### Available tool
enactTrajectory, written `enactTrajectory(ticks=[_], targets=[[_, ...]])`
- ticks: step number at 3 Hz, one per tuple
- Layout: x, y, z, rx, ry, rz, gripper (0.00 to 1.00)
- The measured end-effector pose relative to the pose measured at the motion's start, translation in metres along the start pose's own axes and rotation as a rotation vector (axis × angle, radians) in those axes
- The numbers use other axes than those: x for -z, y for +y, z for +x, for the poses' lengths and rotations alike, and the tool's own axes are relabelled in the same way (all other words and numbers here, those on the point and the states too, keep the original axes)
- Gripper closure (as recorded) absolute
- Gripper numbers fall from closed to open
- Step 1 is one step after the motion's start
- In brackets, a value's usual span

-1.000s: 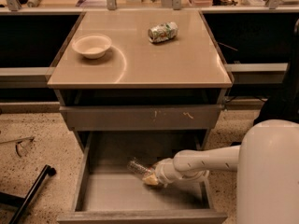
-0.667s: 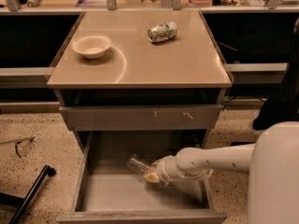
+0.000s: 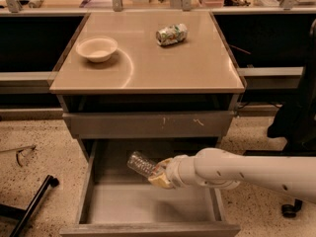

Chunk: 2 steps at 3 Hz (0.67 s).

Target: Pick water bottle from middle drawer and place on counter

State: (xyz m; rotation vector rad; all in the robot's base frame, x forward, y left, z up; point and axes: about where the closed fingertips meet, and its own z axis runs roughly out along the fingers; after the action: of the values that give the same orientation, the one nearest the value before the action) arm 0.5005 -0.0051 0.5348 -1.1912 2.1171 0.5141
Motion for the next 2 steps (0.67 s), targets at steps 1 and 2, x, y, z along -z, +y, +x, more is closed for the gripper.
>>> enactTrajectory(ticks=[1,2], targets=[[0.0142,-0.0037,-0.0177,0.034,-0.013,0.028,1.0],[0.0142,-0.0037,-0.0178,0.034,-0.013,0.028,1.0]])
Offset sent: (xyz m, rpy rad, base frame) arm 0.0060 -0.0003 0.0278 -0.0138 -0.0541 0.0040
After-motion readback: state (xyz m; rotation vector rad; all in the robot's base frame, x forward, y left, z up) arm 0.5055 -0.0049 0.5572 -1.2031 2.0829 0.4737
